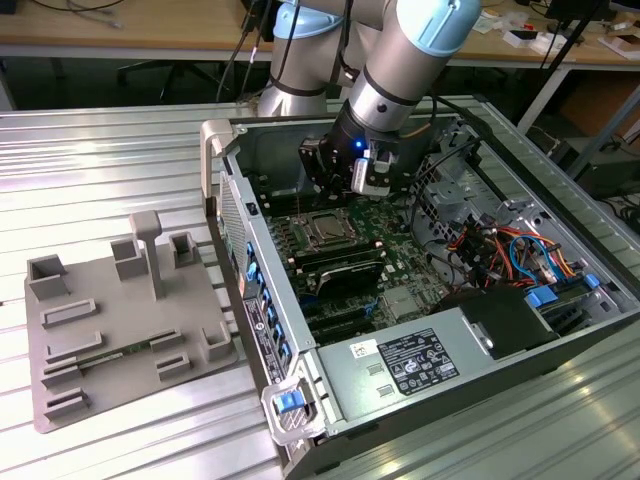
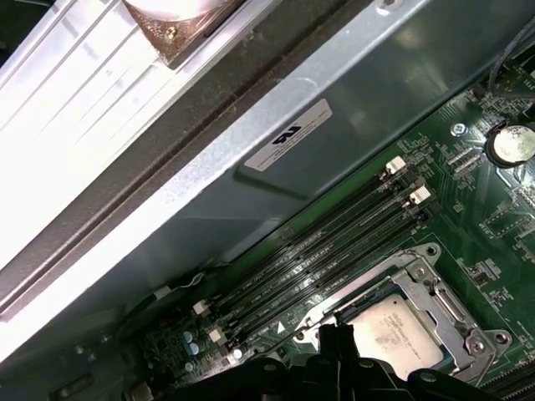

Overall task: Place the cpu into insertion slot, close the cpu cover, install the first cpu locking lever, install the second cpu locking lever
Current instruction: 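Install the first cpu locking lever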

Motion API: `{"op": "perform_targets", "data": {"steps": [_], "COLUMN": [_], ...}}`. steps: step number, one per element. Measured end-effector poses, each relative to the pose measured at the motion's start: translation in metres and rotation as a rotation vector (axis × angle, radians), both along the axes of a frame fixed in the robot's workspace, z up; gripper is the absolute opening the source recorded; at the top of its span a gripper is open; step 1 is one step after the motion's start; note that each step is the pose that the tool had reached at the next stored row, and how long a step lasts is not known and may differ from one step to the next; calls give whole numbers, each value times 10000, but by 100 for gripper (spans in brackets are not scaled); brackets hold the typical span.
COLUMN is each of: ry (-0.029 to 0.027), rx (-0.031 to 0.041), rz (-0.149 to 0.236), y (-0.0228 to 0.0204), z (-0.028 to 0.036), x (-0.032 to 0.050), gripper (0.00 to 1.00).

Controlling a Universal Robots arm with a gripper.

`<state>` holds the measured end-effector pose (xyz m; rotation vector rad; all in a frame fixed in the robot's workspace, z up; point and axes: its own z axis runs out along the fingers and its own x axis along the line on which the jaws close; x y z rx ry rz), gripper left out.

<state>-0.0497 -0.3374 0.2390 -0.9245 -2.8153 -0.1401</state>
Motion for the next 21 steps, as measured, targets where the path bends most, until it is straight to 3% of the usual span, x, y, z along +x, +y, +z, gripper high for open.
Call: {"op": "perform_targets", "data": {"steps": [21], "ry": [0], "rx": [90], "rz": [523], "y": [0], "z": [0], "x": [0], "gripper": [11]}}
